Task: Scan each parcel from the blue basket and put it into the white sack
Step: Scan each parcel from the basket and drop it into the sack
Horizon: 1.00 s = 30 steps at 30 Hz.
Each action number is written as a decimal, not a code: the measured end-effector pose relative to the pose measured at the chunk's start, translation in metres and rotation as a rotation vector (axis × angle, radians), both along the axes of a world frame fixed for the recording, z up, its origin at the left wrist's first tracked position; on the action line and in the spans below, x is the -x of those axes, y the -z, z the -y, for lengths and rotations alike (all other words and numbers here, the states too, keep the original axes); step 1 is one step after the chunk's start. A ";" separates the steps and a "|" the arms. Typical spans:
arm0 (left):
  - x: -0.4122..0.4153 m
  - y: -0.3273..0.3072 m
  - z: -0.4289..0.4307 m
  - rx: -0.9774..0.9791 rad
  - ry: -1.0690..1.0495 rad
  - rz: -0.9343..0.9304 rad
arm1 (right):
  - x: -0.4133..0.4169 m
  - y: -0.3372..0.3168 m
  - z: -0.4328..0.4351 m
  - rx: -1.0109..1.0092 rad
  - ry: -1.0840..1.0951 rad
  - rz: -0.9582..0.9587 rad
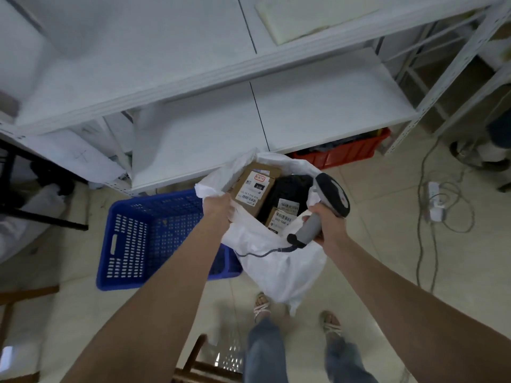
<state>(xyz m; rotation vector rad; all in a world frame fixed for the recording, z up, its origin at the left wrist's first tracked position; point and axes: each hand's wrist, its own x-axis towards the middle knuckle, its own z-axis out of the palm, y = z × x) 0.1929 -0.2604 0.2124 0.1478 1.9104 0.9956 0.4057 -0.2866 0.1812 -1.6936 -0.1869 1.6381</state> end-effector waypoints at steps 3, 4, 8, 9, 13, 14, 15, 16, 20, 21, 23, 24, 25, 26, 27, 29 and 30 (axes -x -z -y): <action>-0.012 -0.008 0.015 -0.030 -0.118 0.131 | -0.013 -0.015 -0.005 -0.032 0.016 -0.021; -0.018 -0.008 0.018 -0.034 -0.147 0.202 | -0.017 -0.015 -0.005 -0.019 0.015 -0.031; -0.035 -0.012 0.022 -0.088 -0.167 0.253 | -0.027 -0.002 0.011 0.136 -0.037 -0.061; -0.037 -0.016 0.019 -0.098 -0.189 0.231 | -0.031 0.004 0.017 0.184 -0.051 -0.067; -0.031 -0.023 0.006 -0.079 -0.059 0.081 | -0.039 0.023 0.038 0.332 -0.025 -0.100; -0.029 -0.022 0.004 -0.063 -0.031 0.037 | -0.039 0.027 0.041 0.345 -0.021 -0.107; -0.025 -0.021 0.004 -0.025 0.042 -0.079 | -0.037 0.029 0.043 0.343 -0.016 -0.125; -0.023 -0.021 0.005 0.020 0.168 -0.281 | -0.034 0.031 0.042 0.331 -0.012 -0.152; -0.018 -0.018 0.012 -0.021 0.569 -0.822 | -0.021 0.041 0.031 0.294 0.000 -0.221; -0.017 -0.019 0.013 -0.054 0.572 -0.857 | -0.018 0.044 0.028 0.291 -0.006 -0.224; -0.015 -0.016 0.014 -0.108 0.544 -0.852 | -0.010 0.057 0.027 0.287 0.004 -0.213; -0.016 -0.014 0.015 -0.130 0.572 -0.839 | -0.006 0.064 0.026 0.278 0.029 -0.200; -0.017 -0.012 0.016 -0.143 0.634 -0.835 | -0.003 0.068 0.025 0.269 0.063 -0.172; -0.018 -0.009 0.018 -0.145 0.703 -0.832 | -0.001 0.072 0.023 0.272 0.099 -0.133; -0.019 -0.007 0.019 -0.141 0.755 -0.828 | -0.001 0.074 0.021 0.282 0.126 -0.090; -0.015 -0.002 0.021 -0.126 0.743 -0.788 | -0.003 0.077 0.016 0.310 0.157 -0.033; -0.013 0.000 0.022 -0.140 0.705 -0.745 | -0.005 0.080 0.015 0.319 0.174 -0.028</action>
